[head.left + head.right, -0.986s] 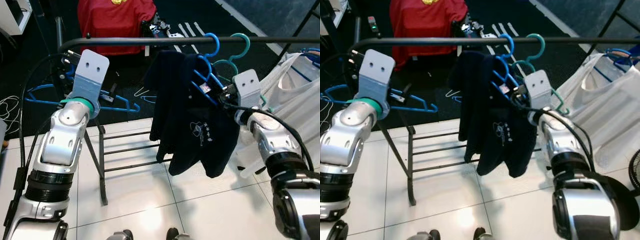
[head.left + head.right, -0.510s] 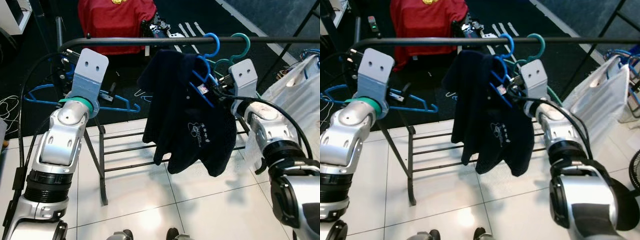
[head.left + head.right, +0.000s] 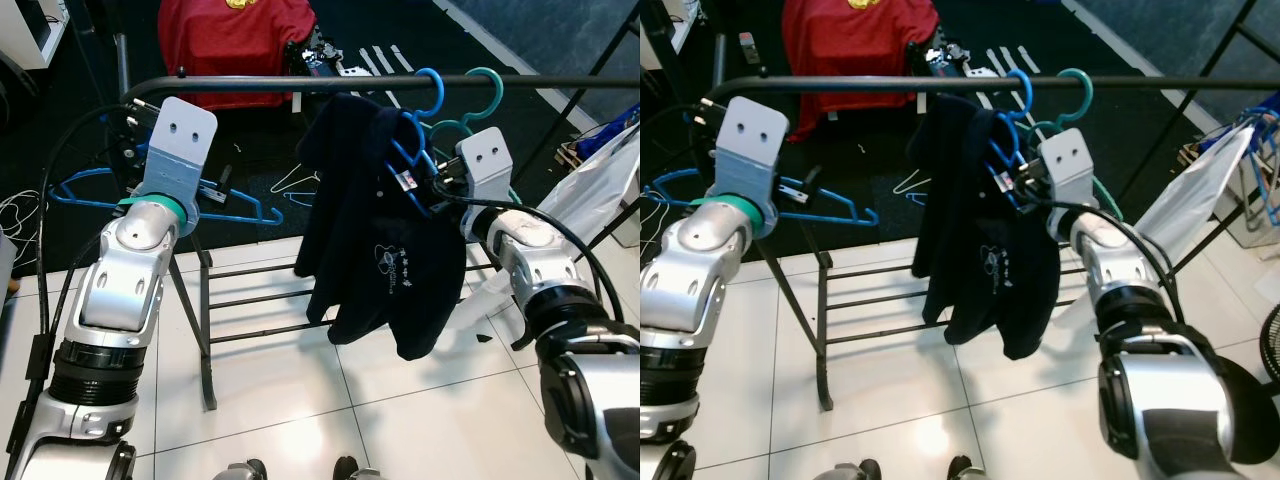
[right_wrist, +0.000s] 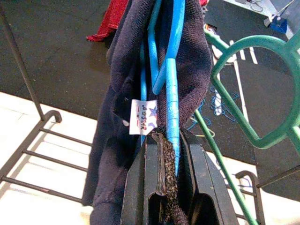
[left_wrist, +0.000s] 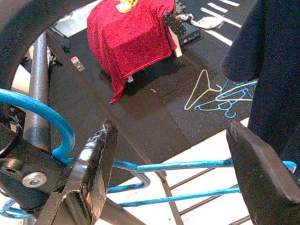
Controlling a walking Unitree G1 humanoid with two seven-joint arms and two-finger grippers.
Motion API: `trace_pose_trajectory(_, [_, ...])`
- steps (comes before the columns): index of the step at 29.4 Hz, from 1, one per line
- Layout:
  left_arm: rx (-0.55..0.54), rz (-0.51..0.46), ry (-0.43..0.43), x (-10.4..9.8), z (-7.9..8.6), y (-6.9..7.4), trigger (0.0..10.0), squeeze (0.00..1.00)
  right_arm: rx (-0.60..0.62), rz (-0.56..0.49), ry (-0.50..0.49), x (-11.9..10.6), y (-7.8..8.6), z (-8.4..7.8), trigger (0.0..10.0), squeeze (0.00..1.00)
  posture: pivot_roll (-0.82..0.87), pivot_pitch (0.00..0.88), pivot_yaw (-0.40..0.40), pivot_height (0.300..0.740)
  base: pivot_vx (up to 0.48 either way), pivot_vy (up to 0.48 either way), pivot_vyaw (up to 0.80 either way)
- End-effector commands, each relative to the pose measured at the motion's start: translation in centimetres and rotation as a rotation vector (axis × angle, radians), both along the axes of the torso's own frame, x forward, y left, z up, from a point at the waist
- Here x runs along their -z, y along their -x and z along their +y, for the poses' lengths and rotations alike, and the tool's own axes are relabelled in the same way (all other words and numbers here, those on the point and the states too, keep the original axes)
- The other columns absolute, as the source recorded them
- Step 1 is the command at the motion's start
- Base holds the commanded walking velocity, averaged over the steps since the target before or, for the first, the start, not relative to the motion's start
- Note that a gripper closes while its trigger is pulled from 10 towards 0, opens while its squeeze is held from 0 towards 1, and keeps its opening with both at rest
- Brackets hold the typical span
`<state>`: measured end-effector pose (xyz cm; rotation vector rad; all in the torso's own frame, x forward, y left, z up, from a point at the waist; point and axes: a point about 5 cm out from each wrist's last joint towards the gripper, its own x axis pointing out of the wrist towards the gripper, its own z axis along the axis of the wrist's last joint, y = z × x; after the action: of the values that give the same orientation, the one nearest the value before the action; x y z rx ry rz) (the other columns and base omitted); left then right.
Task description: Hang hanger
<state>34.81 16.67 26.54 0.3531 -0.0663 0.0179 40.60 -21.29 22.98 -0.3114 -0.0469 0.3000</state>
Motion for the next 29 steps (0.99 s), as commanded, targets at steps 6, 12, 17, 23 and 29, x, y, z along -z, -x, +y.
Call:
trace_pose_trajectory(6, [-0.01,0.018,0.002,0.6,0.0,0.1,10.0,0.0,-0.147,-0.034,0.002,-0.7,0.3,0.7,0.0,0.0,0.05,0.136,0.051,0.74,0.0,0.0,0.0])
trace_pose_trajectory(12, [-0.005,0.018,0.005,0.6,-0.2,0.0,10.0,0.0,-0.274,-0.005,0.081,-0.8,0.5,1.8,0.0,0.0,0.04,0.136,0.051,0.74,0.0,0.0,0.0])
trace_pose_trajectory(17, [-0.008,0.015,0.003,0.5,-0.1,0.2,10.0,0.0,-0.339,0.025,0.118,-0.6,0.3,3.3,0.0,0.0,0.06,0.142,0.04,0.74,0.0,0.0,0.0])
trace_pose_trajectory(23, [-0.029,0.018,-0.003,0.7,0.6,1.0,10.0,0.0,-0.387,-0.001,0.099,-1.8,-0.3,6.4,0.0,0.0,0.09,0.15,0.024,0.74,0.0,0.0,0.0])
trace_pose_trajectory(29, [-0.027,0.026,0.003,1.2,0.4,1.5,10.0,0.0,-0.426,-0.017,0.117,-2.5,-0.5,8.0,0.0,0.0,0.09,0.152,0.018,0.74,0.0,0.0,0.0])
